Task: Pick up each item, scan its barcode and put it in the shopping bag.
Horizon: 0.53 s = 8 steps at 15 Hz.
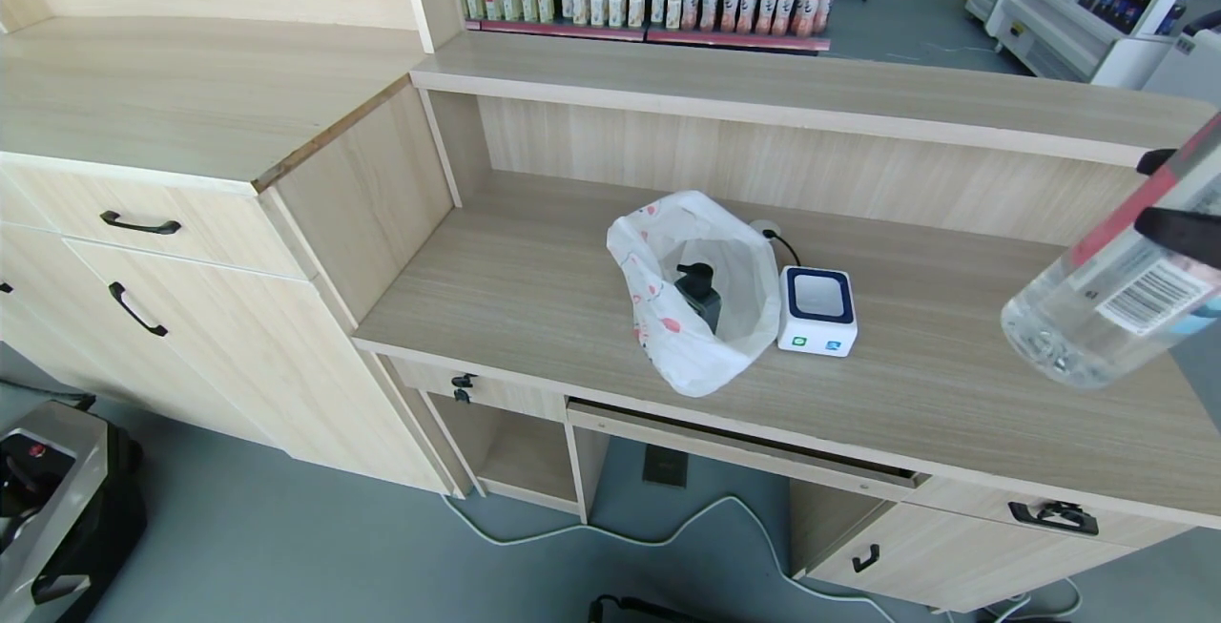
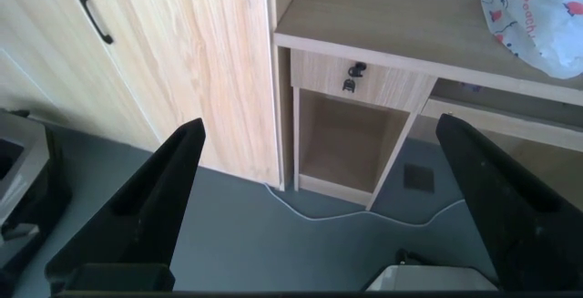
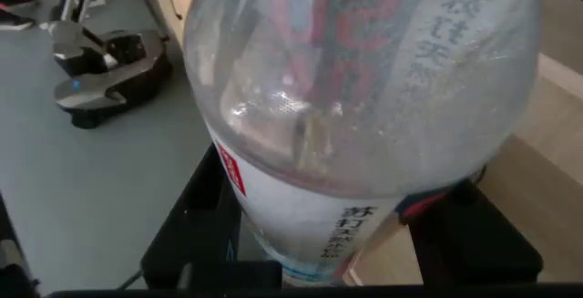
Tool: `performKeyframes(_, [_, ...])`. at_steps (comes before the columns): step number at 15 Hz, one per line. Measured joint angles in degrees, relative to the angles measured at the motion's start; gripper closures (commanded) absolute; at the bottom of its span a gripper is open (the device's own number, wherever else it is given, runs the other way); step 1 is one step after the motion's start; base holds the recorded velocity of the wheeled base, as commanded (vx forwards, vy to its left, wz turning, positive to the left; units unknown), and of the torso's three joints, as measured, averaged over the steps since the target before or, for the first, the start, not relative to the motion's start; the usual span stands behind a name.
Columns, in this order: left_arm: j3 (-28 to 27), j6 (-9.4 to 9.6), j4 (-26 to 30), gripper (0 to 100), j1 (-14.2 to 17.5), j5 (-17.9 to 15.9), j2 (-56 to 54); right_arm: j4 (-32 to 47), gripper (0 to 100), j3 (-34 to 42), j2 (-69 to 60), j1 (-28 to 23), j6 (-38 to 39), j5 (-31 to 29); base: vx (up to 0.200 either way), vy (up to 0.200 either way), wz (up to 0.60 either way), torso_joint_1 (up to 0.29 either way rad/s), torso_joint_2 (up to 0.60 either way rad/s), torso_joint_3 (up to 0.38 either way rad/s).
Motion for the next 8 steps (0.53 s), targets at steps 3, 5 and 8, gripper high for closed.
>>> performKeyframes(3, [0.00,0.00,-0.02,0,0.00,0.00,0.00,-15.36,100,7.96,4.33,-14.52,-13.57,-1.90,0.000,0.000,0.00,0.000,0.00,0.000])
performKeyframes(5, [0.00,0.00,0.05,0,0.00,0.00,0.00,-24.58,100,11.43,9.46,-20.70,-19.81,-2.28,0.000,0.000,0.00,0.000,0.00,0.000])
performKeyframes(8, [0.00,0.00,0.00,0,-0.02,0.00,0.00,-37.43,100,12.37,18.59,-25.33,-25.34,-2.39,0.000,0.000,0.00,0.000,0.00,0.000])
